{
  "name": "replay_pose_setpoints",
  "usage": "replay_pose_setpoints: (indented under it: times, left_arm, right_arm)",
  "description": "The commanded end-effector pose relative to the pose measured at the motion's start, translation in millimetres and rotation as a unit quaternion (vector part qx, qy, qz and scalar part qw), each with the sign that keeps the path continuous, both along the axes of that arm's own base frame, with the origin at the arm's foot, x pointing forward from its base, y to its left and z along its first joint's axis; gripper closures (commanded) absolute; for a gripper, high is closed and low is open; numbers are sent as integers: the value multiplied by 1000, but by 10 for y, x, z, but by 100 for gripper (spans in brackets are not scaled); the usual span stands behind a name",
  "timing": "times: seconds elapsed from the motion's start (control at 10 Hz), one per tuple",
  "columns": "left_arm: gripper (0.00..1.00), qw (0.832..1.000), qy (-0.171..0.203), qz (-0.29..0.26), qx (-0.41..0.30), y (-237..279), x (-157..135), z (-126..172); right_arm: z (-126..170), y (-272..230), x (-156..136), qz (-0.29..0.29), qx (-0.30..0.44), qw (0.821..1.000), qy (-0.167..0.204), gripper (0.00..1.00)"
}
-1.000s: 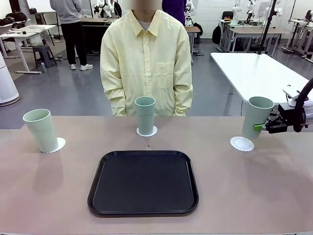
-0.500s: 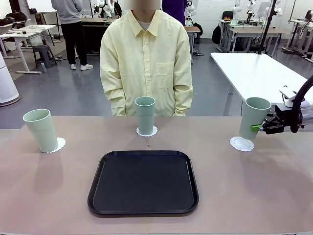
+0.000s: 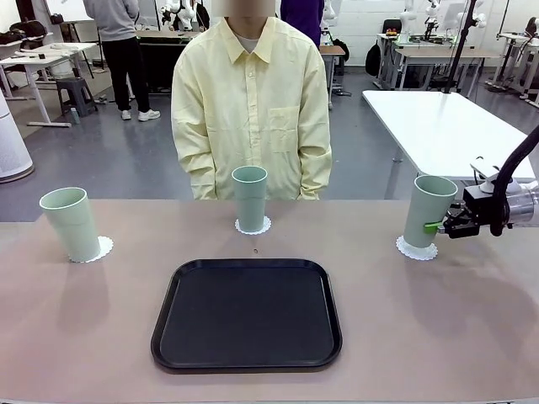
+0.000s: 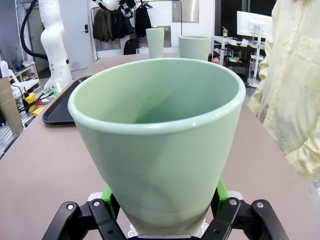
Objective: Place coasters on the table and set cups on them.
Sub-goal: Take one Reusable plastic cup from the Flat Tray and place it on a coaster set by the human.
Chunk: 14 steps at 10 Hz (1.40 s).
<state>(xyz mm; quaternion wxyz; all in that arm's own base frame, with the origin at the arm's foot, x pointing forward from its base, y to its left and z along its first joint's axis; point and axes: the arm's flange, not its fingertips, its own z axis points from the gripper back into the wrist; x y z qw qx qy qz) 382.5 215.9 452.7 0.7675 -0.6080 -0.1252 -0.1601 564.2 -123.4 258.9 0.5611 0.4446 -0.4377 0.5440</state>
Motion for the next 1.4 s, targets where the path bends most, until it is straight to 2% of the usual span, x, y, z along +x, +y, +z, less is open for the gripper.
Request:
replay_pose_setpoints:
  times: [0.0, 0.8, 1.2, 1.3]
  left_arm:
    - [0, 1000, -4, 2, -5, 5, -3, 26]
    - [0, 1000, -4, 2, -5, 5, -3, 26]
    - [0, 1000, -4, 2, -5, 5, -3, 26]
    - [0, 1000, -4, 2, -5, 5, -3, 26]
  right_arm:
    - [-29, -7, 47, 11, -11, 1000, 0, 17]
    - [-174, -19, 104, 13, -14, 999, 36, 17]
    - [-194, -44, 106, 14, -11, 999, 36, 17]
    - [-197, -43, 102, 18, -12, 999, 40, 8]
